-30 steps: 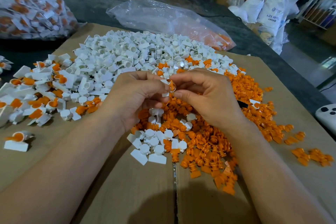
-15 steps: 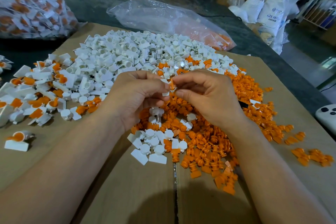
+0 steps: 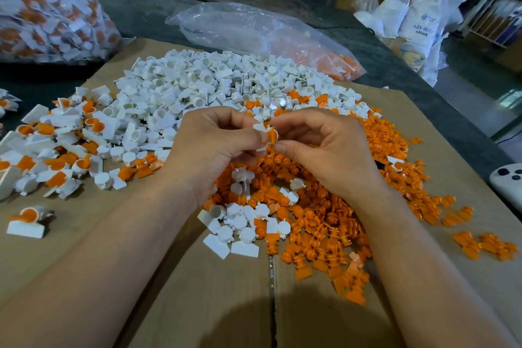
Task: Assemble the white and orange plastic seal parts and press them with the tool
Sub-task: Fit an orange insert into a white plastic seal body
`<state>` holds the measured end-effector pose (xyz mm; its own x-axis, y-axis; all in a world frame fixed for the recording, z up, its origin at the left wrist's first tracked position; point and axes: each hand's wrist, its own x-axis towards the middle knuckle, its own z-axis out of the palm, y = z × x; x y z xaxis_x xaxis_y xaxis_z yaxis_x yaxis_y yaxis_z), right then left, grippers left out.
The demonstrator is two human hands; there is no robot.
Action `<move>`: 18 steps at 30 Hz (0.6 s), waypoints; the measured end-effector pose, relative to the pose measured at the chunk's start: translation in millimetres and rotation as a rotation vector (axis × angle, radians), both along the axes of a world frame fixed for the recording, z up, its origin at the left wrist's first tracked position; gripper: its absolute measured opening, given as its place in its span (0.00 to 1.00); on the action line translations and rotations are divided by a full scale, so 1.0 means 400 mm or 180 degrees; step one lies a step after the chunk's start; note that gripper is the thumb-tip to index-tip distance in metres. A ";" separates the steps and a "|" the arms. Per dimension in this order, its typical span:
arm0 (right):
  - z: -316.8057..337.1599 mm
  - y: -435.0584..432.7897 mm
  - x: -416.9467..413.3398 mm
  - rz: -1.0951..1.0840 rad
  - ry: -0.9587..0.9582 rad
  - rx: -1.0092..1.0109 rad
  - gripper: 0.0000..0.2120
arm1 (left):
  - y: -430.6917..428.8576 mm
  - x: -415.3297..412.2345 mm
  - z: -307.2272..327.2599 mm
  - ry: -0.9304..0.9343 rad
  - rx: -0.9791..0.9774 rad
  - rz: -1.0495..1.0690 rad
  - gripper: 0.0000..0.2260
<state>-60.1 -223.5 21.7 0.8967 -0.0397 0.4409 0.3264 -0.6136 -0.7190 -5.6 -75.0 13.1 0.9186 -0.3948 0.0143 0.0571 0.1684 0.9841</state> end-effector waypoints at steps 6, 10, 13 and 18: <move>0.003 -0.001 -0.004 0.0042 -0.0131 0.0070 0.18 | -0.001 0.001 -0.004 -0.0074 -0.0018 0.0006 0.07; 0.001 0.005 -0.003 0.0140 -0.0355 -0.0031 0.16 | -0.002 0.000 -0.005 -0.0083 -0.0042 0.0000 0.08; 0.001 0.005 -0.002 0.0172 -0.0440 -0.0077 0.15 | -0.001 0.001 -0.005 -0.0069 -0.0056 -0.0036 0.08; -0.001 0.003 -0.001 0.0184 -0.0469 -0.0122 0.14 | -0.001 0.002 -0.006 -0.0017 -0.0058 -0.0065 0.07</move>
<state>-60.4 -222.4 21.3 0.8225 0.0295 0.5680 0.4622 -0.6168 -0.6372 -4.6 -75.6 10.6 0.9102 -0.4132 0.0264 0.0556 0.1852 0.9811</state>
